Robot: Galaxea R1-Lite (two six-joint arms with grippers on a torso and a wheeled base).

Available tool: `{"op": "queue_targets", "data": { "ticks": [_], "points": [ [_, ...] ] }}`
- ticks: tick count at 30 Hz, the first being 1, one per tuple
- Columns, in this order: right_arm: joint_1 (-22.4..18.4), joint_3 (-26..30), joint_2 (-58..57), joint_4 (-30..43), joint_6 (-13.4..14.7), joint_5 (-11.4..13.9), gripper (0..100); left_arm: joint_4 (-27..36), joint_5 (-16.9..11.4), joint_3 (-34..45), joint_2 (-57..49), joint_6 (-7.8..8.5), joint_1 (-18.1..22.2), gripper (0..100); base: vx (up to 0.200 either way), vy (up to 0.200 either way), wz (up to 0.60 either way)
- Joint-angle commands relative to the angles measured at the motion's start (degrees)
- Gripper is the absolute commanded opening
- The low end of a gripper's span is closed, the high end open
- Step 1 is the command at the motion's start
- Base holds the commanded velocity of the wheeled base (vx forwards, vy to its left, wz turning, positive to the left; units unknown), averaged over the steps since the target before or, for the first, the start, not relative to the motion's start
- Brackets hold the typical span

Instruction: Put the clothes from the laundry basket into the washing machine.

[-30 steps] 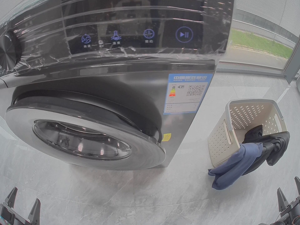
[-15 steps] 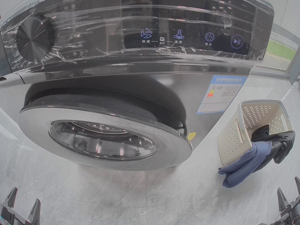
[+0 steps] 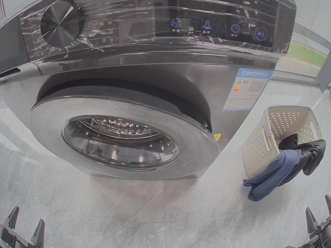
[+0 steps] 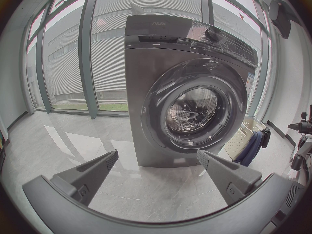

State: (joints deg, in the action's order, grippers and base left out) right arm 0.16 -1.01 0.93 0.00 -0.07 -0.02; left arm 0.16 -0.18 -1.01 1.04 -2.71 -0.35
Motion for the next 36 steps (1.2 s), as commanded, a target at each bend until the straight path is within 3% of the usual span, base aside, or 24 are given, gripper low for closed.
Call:
{"op": "queue_targets", "data": {
  "ticks": [1,10,31,36],
  "points": [
    [0.02,1.01,-0.93,0.0,-0.01,0.02,100,0.02,0.01,0.92,-1.04,-0.02,0.0,100,0.0,0.2,0.0],
    [0.02,1.01,-0.93,0.0,-0.01,0.02,100,0.02,0.01,0.92,-1.04,-0.11,0.0,100,0.0,0.2,0.0],
    [0.02,1.01,-0.93,0.0,0.07,-0.06,100,0.02,0.01,0.92,-1.04,0.07,0.0,100,0.0,0.0,0.0],
    [-0.07,1.01,-0.93,0.0,0.07,-0.15,100,0.02,0.01,0.92,-1.04,0.07,0.0,100,0.0,0.2,0.0]
  ]
}}
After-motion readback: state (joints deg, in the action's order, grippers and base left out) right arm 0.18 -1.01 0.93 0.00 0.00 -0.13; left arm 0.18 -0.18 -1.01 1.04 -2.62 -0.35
